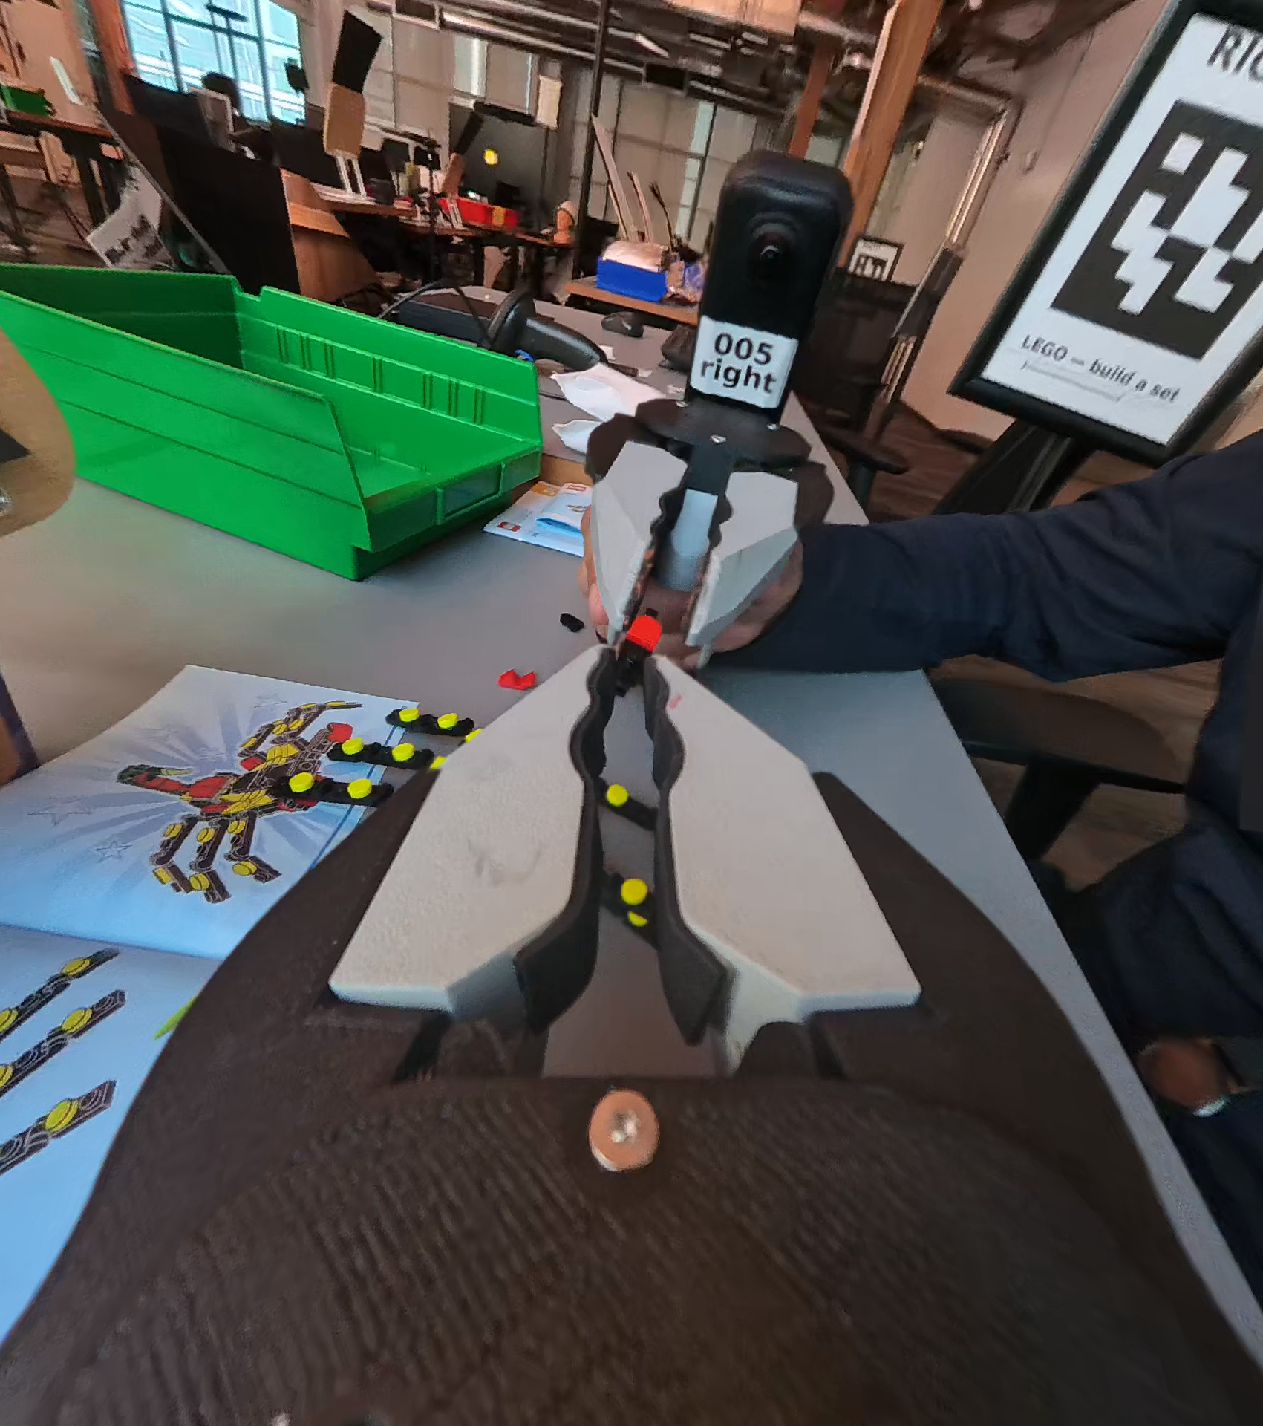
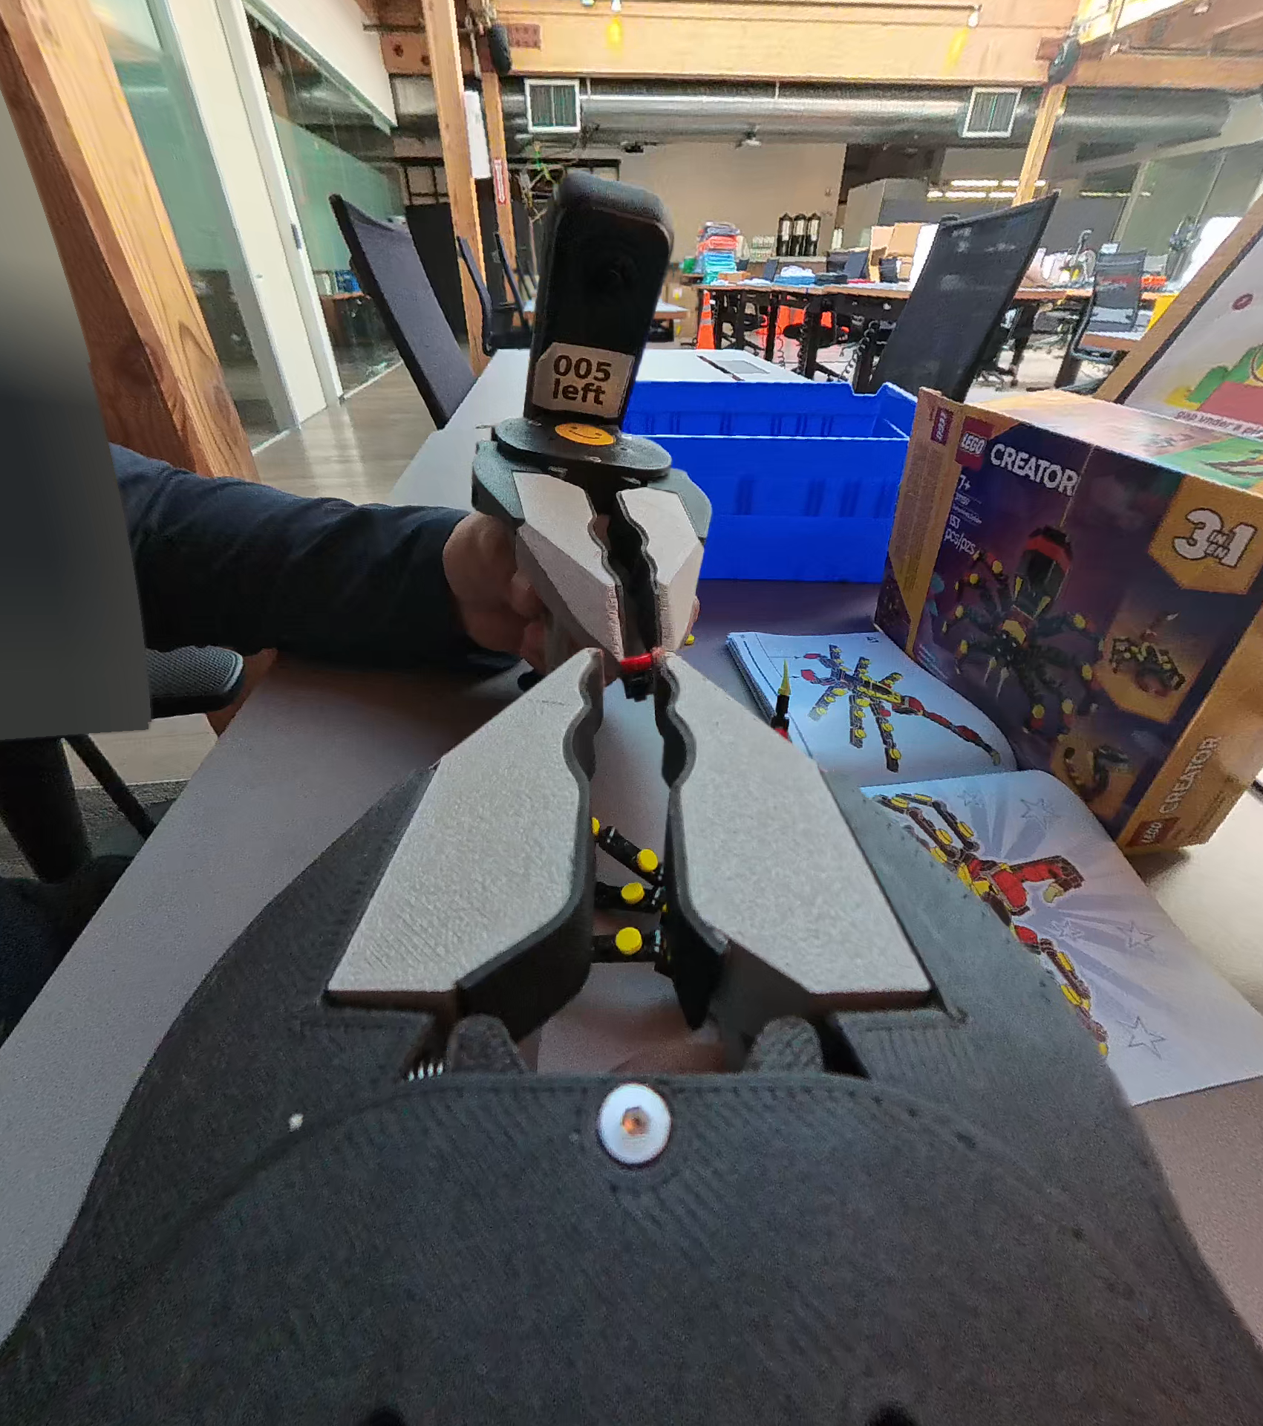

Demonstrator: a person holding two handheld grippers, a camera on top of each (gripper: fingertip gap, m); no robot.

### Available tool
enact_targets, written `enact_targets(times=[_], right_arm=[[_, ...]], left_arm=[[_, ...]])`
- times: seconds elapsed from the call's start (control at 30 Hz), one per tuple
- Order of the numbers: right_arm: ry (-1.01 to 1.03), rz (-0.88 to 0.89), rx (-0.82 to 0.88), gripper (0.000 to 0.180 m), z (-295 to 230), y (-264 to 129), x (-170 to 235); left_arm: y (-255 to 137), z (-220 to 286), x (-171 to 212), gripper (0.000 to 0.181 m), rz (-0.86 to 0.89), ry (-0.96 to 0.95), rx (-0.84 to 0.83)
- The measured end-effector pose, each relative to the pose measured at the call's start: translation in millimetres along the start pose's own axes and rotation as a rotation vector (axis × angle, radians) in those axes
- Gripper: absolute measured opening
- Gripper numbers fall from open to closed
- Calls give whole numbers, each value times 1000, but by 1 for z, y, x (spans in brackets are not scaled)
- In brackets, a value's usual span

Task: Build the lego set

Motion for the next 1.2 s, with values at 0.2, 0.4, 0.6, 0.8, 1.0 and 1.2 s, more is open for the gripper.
enact_targets(times=[0.2, 0.4, 0.6, 0.8, 1.0, 1.2], right_arm=[[-11, -26, 24, 4, 3, 0, 3], [101, 14, -3, 4, 6, -1, -1], [194, 74, -47, 3, 4, -2, -6], [227, 85, -70, 3, 2, 1, -5], [216, 94, -79, 4, -1, 1, -6], [132, 78, -34, 4, 2, 0, -5]], left_arm=[[0, -1, 1, 4, 3, -37, 15], [2, -1, -2, 4, 37, -70, 14], [2, 1, -5, 5, 72, -107, 50], [4, 2, -2, 10, 59, -90, 54], [4, 7, -3, 5, 41, 6, 42], [6, 5, -3, 5, 45, 7, 7]])
Point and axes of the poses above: each gripper's, where its closed fingertips meet, y out along the fingers, x out of its underside, z = x × y across the jaws, the point moved 2 cm from there along -y, back along the fingers, and after that the axes turned 4 degrees about y, right-handed, at the moved point
